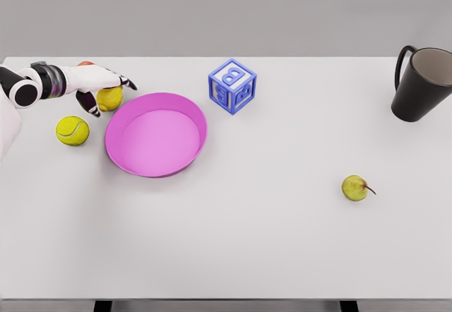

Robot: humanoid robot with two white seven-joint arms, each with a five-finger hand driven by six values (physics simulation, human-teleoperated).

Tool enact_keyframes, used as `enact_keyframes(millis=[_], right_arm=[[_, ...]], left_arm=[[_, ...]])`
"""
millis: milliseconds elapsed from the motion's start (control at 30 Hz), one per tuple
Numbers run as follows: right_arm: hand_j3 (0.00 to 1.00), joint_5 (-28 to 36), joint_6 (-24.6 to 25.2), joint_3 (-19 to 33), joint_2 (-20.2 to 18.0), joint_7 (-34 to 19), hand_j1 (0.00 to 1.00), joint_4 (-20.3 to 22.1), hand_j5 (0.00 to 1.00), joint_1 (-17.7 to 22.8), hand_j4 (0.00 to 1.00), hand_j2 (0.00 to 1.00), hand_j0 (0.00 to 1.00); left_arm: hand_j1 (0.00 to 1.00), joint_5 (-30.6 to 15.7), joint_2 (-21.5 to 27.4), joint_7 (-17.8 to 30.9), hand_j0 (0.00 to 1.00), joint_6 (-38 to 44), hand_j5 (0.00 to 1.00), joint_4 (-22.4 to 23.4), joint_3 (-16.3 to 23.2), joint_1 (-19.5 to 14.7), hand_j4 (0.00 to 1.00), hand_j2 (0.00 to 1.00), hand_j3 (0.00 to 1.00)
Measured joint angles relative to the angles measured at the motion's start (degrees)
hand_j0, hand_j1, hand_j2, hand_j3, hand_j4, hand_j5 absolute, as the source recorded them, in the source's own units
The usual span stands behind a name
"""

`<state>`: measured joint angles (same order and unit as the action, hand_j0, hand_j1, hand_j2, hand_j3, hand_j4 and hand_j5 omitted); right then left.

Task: Put the lemon on the plate with left arm

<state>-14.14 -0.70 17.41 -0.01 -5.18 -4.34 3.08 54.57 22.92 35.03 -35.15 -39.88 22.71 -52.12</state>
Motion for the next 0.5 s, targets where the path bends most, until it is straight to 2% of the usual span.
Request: enact_keyframes(millis=[500], right_arm=[[1.00,0.00,0.00,0.00,0.00,0.00,1.00,-0.03,1.00,0.00,1.00,1.00,1.00]], left_arm=[[0.68,-0.12,0.13,0.00,0.68,0.02,0.68,0.37,-0.17,0.00,0.68,0.68,0.68]])
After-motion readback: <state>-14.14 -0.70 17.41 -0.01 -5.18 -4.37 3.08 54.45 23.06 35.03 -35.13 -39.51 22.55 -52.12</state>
